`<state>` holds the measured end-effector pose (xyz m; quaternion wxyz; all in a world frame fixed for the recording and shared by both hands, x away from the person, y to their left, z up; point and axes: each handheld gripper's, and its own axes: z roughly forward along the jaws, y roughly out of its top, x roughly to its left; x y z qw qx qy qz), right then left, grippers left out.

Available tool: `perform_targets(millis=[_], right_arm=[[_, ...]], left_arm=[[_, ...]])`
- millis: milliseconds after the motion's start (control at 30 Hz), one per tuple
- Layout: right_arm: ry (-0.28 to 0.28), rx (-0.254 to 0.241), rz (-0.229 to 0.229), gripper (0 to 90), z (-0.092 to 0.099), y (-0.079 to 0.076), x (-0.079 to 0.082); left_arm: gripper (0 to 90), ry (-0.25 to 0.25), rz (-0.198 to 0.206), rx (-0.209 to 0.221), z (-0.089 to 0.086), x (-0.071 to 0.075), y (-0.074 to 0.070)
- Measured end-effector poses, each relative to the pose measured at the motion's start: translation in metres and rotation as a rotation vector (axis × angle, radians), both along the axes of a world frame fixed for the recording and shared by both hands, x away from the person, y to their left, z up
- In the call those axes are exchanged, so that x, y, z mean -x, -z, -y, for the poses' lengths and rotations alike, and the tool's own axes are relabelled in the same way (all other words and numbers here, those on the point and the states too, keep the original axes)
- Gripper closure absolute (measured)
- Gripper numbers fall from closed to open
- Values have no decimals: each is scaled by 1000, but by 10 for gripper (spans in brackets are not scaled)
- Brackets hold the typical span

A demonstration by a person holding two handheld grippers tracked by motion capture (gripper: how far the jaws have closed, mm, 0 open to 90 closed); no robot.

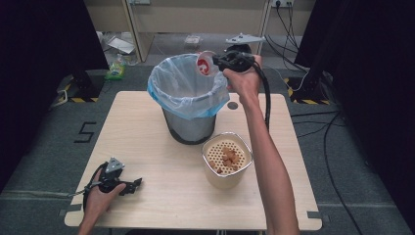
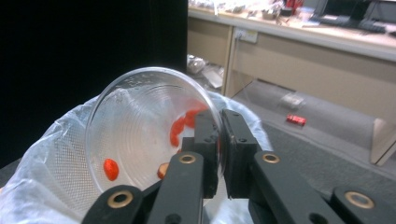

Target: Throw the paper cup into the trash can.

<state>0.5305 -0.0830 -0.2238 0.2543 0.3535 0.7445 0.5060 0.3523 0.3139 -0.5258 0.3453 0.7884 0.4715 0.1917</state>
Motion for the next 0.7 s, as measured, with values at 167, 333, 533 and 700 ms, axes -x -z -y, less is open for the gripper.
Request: perform_targets(millis=[167, 333, 533, 700], right_arm=[[-3, -46, -25, 683, -15, 6, -11], [25, -67, -14, 646, -1, 1, -8], [72, -49, -18, 608, 34, 4, 2], [105, -35, -26, 577, 58, 11, 10]], left_arm=[[0, 0, 0, 0, 0, 0, 0], [0, 0, 0, 0, 0, 0, 0], [0, 1, 0, -1, 0, 0, 0], [0, 1, 0, -1, 0, 0, 0]])
